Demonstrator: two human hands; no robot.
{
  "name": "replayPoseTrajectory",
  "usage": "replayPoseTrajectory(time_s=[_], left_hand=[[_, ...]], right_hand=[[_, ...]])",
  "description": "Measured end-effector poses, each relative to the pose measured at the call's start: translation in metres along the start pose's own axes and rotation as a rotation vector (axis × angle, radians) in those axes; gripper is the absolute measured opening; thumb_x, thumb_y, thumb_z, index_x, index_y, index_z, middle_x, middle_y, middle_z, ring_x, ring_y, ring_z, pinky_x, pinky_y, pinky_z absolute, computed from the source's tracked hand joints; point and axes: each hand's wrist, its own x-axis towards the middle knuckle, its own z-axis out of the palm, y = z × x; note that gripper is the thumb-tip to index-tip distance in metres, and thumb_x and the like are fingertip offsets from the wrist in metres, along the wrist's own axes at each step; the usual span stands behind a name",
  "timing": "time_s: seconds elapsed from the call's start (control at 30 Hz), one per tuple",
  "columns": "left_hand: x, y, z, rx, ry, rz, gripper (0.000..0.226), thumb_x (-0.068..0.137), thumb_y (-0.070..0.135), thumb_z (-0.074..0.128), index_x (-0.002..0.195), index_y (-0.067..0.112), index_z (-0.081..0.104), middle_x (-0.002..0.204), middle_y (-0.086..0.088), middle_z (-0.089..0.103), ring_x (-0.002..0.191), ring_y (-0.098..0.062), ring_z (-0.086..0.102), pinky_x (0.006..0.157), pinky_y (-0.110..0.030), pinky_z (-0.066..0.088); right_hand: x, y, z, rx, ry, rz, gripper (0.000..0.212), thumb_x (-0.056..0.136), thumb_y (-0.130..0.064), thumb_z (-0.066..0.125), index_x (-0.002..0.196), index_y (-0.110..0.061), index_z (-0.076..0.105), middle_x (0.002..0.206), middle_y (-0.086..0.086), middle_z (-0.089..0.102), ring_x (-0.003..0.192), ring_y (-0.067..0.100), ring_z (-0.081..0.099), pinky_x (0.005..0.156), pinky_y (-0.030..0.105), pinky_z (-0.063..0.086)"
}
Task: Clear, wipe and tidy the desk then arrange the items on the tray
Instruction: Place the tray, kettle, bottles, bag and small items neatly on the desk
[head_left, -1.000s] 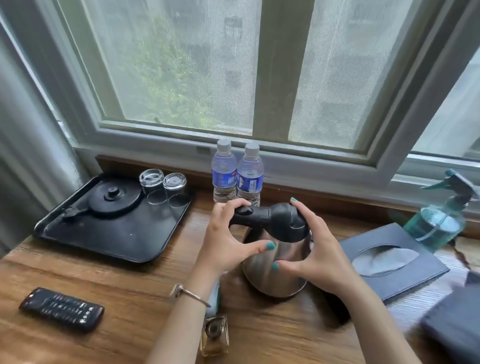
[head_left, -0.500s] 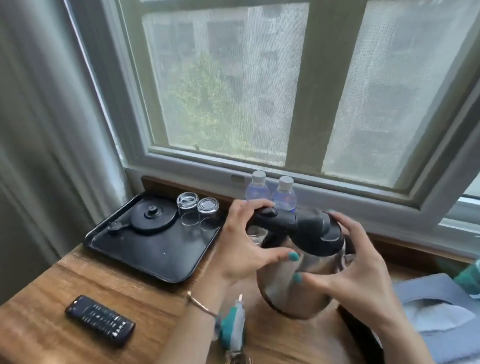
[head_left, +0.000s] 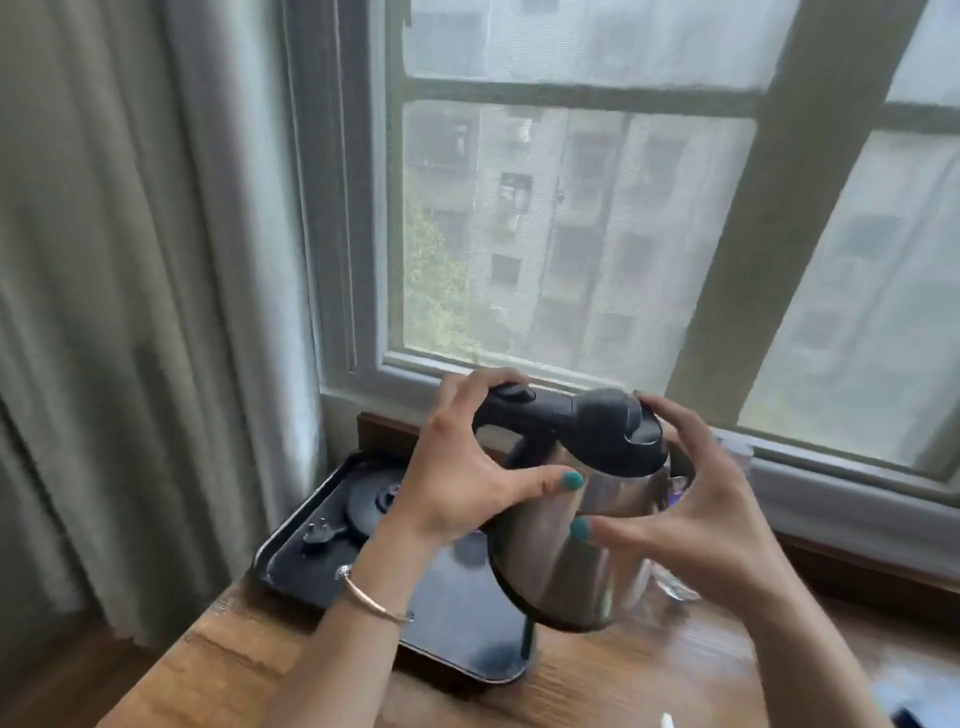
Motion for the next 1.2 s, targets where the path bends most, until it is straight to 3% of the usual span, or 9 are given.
replayPoseTrajectory(time_s=[0.27, 0.4, 0.5, 0.57, 0.67, 0.8, 0.87, 1.03, 1.2], left_hand=[[0.055, -0.101, -0.132, 0.008, -0.107, 0.084, 0.075, 0.053, 0.05, 0.088, 0.119, 0.037, 0.055, 0.115, 0.007, 0.047, 0.109, 0.001, 0.052, 0.099, -0.012, 0.037], [0.074, -0.146, -0.161, -0.008, -0.175, 0.058, 0.074, 0.055, 0.042, 0.091, 0.118, 0.031, 0.055, 0.112, 0.009, 0.045, 0.107, 0.003, 0.05, 0.096, -0.009, 0.036], [0.081, -0.18, -0.167, -0.03, -0.19, 0.042, 0.071, 0.053, 0.04, 0.092, 0.113, 0.03, 0.054, 0.11, 0.009, 0.047, 0.101, 0.011, 0.049, 0.088, -0.001, 0.034], [0.082, -0.201, -0.166, -0.042, -0.198, 0.005, 0.069, 0.052, 0.039, 0.092, 0.109, 0.034, 0.054, 0.109, 0.01, 0.047, 0.1, 0.009, 0.051, 0.089, -0.003, 0.036], [0.081, -0.228, -0.16, -0.05, -0.208, -0.034, 0.068, 0.05, 0.042, 0.092, 0.106, 0.039, 0.053, 0.106, 0.014, 0.047, 0.1, 0.007, 0.054, 0.088, -0.006, 0.039], [0.078, -0.248, -0.153, -0.055, -0.2, -0.066, 0.067, 0.048, 0.051, 0.088, 0.105, 0.042, 0.053, 0.106, 0.017, 0.046, 0.1, 0.009, 0.052, 0.086, -0.001, 0.036], [0.076, -0.251, -0.152, -0.062, -0.181, -0.079, 0.067, 0.05, 0.045, 0.091, 0.105, 0.039, 0.054, 0.107, 0.015, 0.047, 0.101, 0.005, 0.053, 0.089, -0.003, 0.036], [0.086, -0.231, -0.157, -0.076, -0.174, -0.027, 0.069, 0.048, 0.048, 0.091, 0.106, 0.042, 0.054, 0.109, 0.01, 0.049, 0.102, 0.004, 0.054, 0.088, -0.004, 0.038], [0.094, -0.223, -0.16, -0.063, -0.176, -0.01, 0.071, 0.047, 0.052, 0.089, 0.107, 0.043, 0.053, 0.11, 0.008, 0.048, 0.102, 0.002, 0.054, 0.092, -0.009, 0.041]], right_hand=[[0.071, -0.03, 0.149, 0.047, 0.108, 0.003, 0.1, 0.04, -0.041, 0.094, 0.13, -0.039, 0.05, 0.107, -0.017, 0.07, 0.1, 0.001, 0.066, 0.077, 0.01, 0.05], [0.092, -0.028, 0.198, 0.029, 0.141, 0.094, 0.1, 0.041, -0.036, 0.095, 0.131, -0.041, 0.049, 0.109, -0.009, 0.07, 0.102, 0.009, 0.067, 0.088, 0.03, 0.055], [0.102, -0.019, 0.224, -0.017, 0.151, 0.159, 0.103, 0.039, -0.037, 0.095, 0.13, -0.046, 0.049, 0.112, -0.015, 0.068, 0.104, 0.005, 0.065, 0.093, 0.034, 0.054], [0.106, -0.009, 0.238, -0.039, 0.139, 0.205, 0.105, 0.039, -0.034, 0.097, 0.132, -0.042, 0.049, 0.115, -0.013, 0.067, 0.106, 0.005, 0.064, 0.096, 0.038, 0.052], [0.109, 0.007, 0.252, -0.033, 0.114, 0.274, 0.107, 0.041, -0.025, 0.099, 0.134, -0.036, 0.049, 0.118, -0.011, 0.067, 0.109, 0.005, 0.063, 0.099, 0.039, 0.05], [0.113, 0.02, 0.259, -0.057, 0.088, 0.302, 0.104, 0.04, -0.029, 0.099, 0.131, -0.041, 0.051, 0.111, -0.023, 0.066, 0.104, -0.005, 0.062, 0.093, 0.02, 0.049], [0.116, 0.022, 0.259, -0.054, 0.079, 0.301, 0.103, 0.039, -0.031, 0.098, 0.129, -0.043, 0.051, 0.108, -0.028, 0.066, 0.103, -0.007, 0.062, 0.09, 0.015, 0.048], [0.119, 0.016, 0.248, -0.027, 0.116, 0.282, 0.104, 0.035, -0.039, 0.099, 0.126, -0.05, 0.05, 0.114, -0.011, 0.069, 0.109, 0.006, 0.065, 0.097, 0.041, 0.052], [0.123, 0.011, 0.244, -0.04, 0.121, 0.291, 0.107, 0.036, -0.043, 0.098, 0.131, -0.044, 0.048, 0.115, -0.009, 0.069, 0.109, 0.007, 0.065, 0.096, 0.042, 0.053]])
